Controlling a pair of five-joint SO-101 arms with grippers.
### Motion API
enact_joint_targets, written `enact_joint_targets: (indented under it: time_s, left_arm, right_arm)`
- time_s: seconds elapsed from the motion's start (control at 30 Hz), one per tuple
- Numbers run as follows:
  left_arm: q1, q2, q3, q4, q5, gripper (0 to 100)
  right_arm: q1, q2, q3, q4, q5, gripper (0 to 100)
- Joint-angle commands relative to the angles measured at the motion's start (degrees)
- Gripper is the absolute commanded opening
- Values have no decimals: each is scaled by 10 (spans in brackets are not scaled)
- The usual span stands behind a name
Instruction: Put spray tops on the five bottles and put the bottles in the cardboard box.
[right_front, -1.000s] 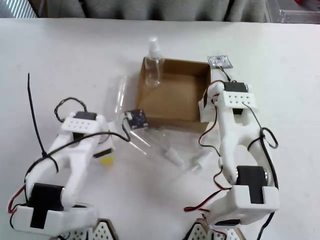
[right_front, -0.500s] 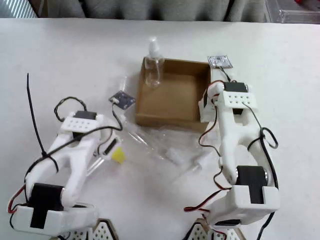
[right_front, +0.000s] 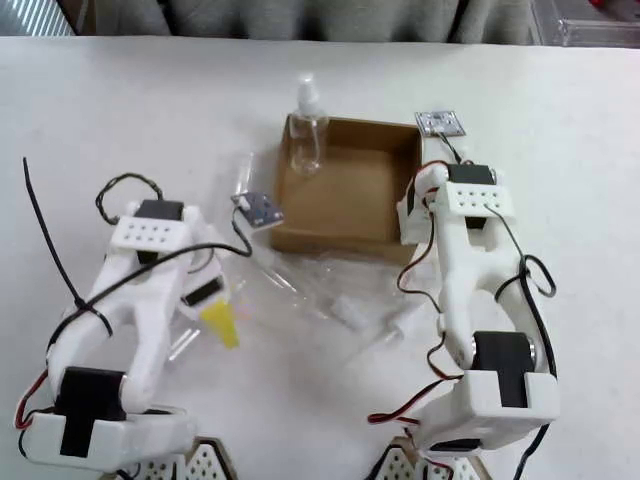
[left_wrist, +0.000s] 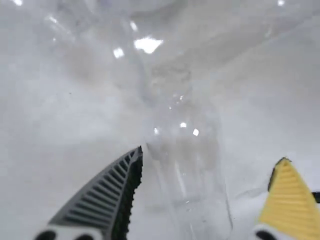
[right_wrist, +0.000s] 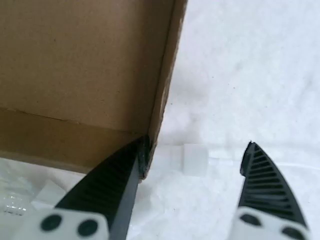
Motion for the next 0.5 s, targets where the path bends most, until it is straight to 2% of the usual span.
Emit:
enact_joint_targets:
  time_s: [0.0, 0.23, 0.47]
  left_arm:
    - [-2, -6, -14, -13, -29, 369]
    - [-6, -2, 30, -108, -40, 366]
    - [-7, -1, 56, -146, -45, 365]
  right_arm:
    - [5, -9, -24, -10, -5, 272]
    - [5, -9, -24, -10, -5, 272]
    - [6, -9, -24, -10, -5, 272]
